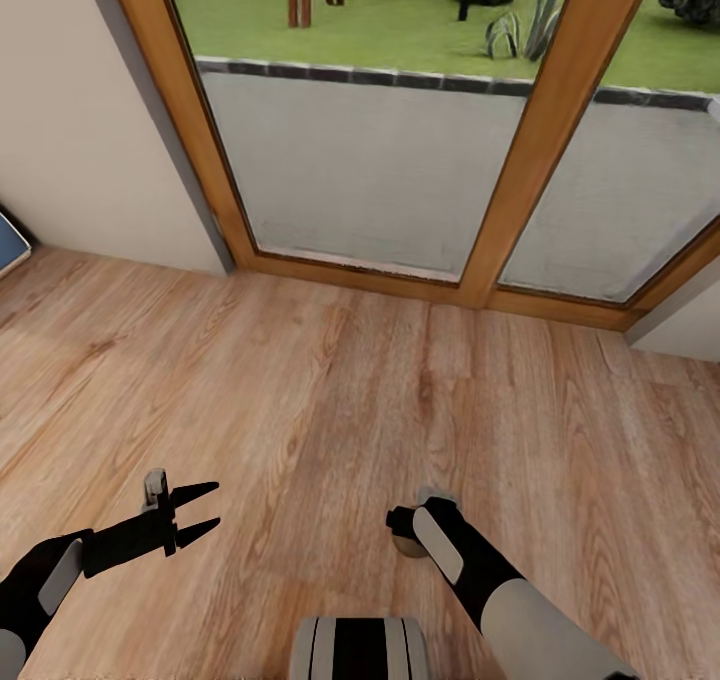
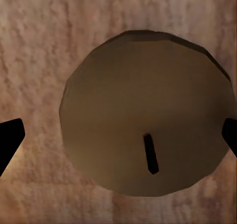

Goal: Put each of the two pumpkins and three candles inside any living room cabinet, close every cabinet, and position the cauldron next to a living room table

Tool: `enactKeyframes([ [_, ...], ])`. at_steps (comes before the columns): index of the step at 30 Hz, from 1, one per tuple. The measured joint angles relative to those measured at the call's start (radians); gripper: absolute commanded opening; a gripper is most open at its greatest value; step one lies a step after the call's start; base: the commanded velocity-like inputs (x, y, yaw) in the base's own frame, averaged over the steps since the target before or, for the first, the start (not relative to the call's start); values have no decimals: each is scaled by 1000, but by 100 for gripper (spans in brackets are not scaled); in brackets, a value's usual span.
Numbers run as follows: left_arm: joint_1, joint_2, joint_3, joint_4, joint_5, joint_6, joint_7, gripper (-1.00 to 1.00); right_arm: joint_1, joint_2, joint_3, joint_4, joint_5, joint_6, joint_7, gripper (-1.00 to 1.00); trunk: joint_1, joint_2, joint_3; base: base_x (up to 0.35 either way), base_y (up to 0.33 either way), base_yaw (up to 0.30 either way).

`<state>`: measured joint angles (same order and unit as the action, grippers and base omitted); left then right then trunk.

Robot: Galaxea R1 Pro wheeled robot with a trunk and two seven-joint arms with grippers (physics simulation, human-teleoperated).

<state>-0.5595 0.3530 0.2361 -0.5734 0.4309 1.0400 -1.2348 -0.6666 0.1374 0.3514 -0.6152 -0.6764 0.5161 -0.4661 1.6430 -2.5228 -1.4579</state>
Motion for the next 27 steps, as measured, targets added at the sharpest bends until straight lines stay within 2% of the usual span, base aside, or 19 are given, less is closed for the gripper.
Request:
enactKeyframes([
  [2,0,0,0,0,0,0,0,100,0,0,0,-18,0,-3,-34,100,1,0,-8,0,0,0],
  [17,0,0,0,0,0,0,0,100,0,3,0,-15,-2,-2,-30,100,1,0,-8,0,0,0],
  [27,0,0,0,0,0,0,0,100,-1,12,-5,-5,59,-2,-25,100,1,0,-8,0,0,0],
])
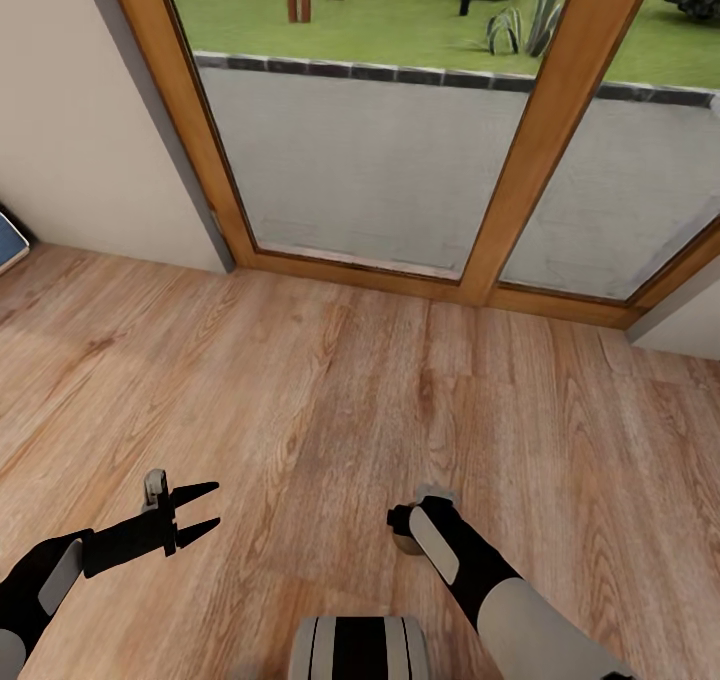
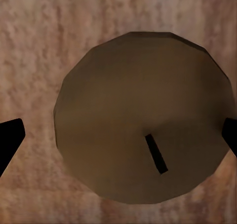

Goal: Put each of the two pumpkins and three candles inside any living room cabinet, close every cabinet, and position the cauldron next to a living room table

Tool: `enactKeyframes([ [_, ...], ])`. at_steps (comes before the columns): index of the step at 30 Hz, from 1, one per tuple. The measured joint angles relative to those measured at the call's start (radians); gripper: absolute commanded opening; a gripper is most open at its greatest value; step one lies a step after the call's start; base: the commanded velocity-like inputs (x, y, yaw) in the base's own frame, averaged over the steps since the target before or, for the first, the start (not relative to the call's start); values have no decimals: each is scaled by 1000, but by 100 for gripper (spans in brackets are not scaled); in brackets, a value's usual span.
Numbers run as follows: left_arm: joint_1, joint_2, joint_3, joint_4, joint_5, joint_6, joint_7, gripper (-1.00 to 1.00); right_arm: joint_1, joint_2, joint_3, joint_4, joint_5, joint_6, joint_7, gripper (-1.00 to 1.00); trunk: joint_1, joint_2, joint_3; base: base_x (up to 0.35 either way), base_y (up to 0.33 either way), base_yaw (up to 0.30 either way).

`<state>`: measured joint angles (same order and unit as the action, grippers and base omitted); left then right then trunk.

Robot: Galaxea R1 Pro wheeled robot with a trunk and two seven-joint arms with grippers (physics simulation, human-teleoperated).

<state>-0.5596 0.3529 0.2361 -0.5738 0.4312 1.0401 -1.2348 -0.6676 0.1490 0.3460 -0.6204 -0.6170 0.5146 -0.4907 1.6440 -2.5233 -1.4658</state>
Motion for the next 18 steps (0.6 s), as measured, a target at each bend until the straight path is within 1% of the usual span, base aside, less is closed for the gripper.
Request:
enactKeyframes([
  [11,0,0,0,0,0,0,0,100,0,5,-1,6,8,3,1,100,0,0,0,0,0,0],
  [13,0,0,0,0,0,0,0,100,0,9,1,11,0,-7,-10,100,0,0,0,0,0,0],
  [14,0,0,0,0,0,0,0,100,0,18,1,26,5,-6,-27,100,0,0,0,0,0,0],
  [15,0,0,0,0,0,0,0,100,0,20,2,30,13,-5,-33,100,0,0,0,0,0,0],
  [18,0,0,0,0,0,0,0,100,0,25,2,45,18,-2,-55,100,0,0,0,0,0,0],
])
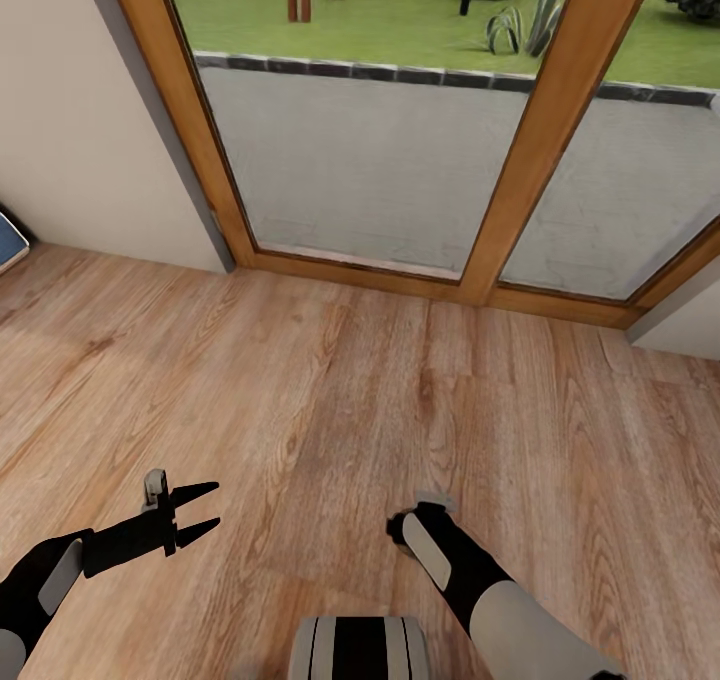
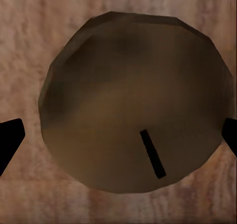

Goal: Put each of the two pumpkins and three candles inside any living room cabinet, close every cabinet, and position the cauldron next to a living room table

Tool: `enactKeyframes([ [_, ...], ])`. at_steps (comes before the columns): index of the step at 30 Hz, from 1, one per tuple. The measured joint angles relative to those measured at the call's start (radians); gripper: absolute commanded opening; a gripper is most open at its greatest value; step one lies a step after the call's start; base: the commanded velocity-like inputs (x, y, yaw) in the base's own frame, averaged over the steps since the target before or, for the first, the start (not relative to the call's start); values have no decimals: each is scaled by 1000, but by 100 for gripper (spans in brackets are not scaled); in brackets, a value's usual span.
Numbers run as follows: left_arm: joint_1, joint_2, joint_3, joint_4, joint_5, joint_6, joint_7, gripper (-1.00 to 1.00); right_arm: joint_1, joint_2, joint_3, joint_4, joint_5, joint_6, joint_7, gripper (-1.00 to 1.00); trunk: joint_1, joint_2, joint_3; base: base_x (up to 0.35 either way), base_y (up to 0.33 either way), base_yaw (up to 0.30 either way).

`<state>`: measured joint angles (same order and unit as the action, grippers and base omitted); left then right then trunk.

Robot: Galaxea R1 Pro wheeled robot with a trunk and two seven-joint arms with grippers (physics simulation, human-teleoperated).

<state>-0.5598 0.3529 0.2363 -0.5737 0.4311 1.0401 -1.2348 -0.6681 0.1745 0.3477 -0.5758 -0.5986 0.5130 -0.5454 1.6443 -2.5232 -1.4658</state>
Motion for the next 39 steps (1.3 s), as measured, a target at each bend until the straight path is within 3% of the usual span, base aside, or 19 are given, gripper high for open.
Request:
enactKeyframes([
  [39,0,0,-1,1,0,0,0,100,0,0,0,11,-11,-4,-8,100,0,0,0,0,-14,0],
])
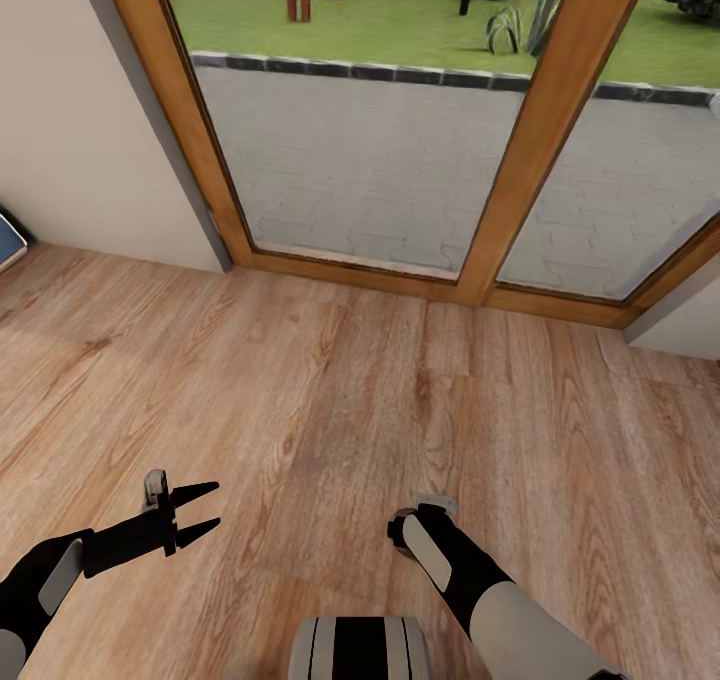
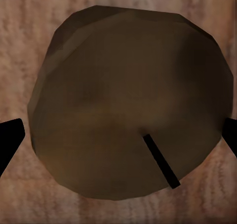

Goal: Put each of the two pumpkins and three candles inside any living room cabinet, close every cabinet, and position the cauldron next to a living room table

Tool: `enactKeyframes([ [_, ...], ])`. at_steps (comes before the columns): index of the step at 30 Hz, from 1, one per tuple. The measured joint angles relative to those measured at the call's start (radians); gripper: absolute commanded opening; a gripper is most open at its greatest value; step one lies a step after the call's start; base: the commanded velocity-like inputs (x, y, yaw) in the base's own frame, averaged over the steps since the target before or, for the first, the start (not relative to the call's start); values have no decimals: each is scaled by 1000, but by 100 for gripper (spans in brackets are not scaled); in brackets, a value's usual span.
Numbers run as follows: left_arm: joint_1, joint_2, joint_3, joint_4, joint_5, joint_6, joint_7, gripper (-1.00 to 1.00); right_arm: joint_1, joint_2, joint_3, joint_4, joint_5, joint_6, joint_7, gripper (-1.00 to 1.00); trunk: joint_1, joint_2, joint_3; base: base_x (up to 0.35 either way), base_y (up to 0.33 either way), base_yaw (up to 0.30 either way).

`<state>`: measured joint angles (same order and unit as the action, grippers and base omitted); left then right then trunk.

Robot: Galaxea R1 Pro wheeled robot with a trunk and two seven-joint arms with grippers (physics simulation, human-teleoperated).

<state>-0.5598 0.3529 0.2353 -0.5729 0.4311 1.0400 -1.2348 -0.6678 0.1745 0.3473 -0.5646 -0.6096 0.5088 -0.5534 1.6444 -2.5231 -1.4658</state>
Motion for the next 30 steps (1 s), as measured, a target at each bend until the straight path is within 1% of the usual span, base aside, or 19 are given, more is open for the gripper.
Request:
enactKeyframes([
  [8,0,0,0,0,0,0,0,100,0,0,0,0,-1,0,0,100,0,0,0,0,-5,0],
  [9,0,0,0,0,0,0,0,100,0,0,0,0,-1,0,0,-100,0,0,0,0,0,0],
  [30,0,0,0,0,0,0,0,100,0,0,0,0,0,0,3,-100,0,0,0,0,0,0],
])
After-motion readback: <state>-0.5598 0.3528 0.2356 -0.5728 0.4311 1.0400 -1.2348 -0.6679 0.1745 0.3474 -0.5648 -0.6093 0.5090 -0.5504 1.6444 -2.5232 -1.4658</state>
